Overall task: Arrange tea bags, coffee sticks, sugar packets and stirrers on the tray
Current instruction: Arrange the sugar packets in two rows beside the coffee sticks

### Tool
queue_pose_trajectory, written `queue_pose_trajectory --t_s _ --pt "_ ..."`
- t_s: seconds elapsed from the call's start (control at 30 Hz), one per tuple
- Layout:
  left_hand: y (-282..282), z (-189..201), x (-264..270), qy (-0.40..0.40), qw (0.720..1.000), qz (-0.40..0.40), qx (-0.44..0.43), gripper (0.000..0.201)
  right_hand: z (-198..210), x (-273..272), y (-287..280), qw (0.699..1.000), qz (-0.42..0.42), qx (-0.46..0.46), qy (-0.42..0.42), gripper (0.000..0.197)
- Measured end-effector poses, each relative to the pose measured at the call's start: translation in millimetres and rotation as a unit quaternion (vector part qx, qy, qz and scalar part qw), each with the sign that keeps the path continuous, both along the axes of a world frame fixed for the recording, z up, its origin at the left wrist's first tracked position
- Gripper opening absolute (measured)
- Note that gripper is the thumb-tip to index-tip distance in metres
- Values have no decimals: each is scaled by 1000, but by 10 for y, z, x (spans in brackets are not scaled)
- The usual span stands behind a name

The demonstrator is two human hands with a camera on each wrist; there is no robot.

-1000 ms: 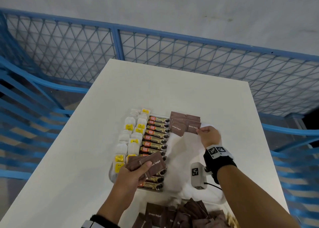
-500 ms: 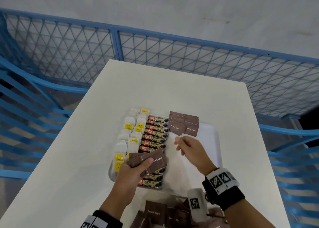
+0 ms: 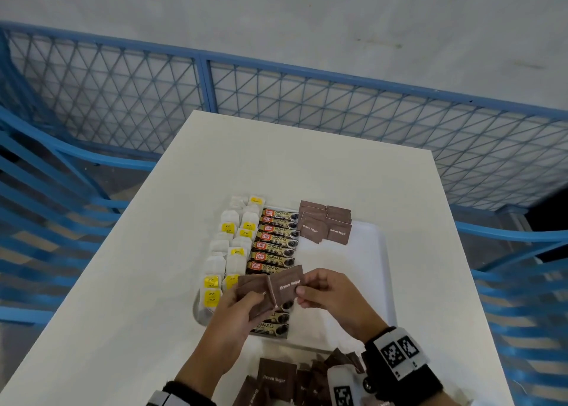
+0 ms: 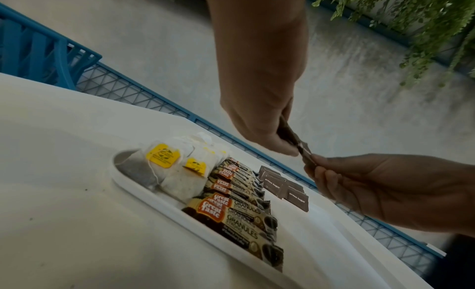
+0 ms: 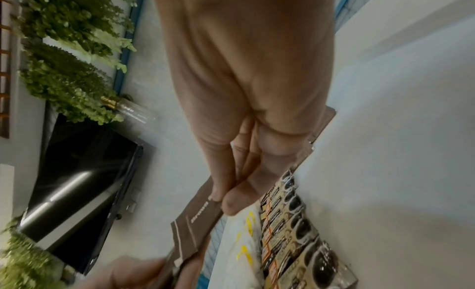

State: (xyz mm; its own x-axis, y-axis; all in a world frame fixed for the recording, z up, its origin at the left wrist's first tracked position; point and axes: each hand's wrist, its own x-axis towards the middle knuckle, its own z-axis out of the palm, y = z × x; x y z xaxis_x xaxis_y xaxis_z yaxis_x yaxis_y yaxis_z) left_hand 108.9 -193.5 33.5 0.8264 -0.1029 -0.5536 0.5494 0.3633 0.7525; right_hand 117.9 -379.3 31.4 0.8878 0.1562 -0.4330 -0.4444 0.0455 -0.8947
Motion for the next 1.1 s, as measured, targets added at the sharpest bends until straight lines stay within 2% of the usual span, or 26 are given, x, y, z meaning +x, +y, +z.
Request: queue_pose_trajectory --t_s 0.1,0.2,0.3,0.4,0.57,0.67,0.83,1.1 --pt "15 -29 -3 -2 1000 -2 -1 22 -33 87 -149 998 -59 1 12 9" --pt "24 -51 1 -9 1000 -2 -3 23 -127 250 -360 986 -166 1 25 11" --pt "17 -71 9 -14 1000 2 13 22 -245 435 -570 966 -252 -45 34 15" --pt "8 -85 19 -13 1000 4 18 20 -379 603 -709 950 -294 -100 47 17" --pt "7 -103 49 -12 1000 7 24 21 -556 796 -786 926 -275 -254 40 5" --pt "18 -122 53 -15 999 10 36 21 -564 845 -770 917 -238 -320 15 8" --pt "15 -146 61 -12 999 17 42 22 -577 896 -754 909 -214 -358 10 12" --pt "-15 -139 87 -7 999 26 33 22 -629 946 -738 907 -223 -357 7 19"
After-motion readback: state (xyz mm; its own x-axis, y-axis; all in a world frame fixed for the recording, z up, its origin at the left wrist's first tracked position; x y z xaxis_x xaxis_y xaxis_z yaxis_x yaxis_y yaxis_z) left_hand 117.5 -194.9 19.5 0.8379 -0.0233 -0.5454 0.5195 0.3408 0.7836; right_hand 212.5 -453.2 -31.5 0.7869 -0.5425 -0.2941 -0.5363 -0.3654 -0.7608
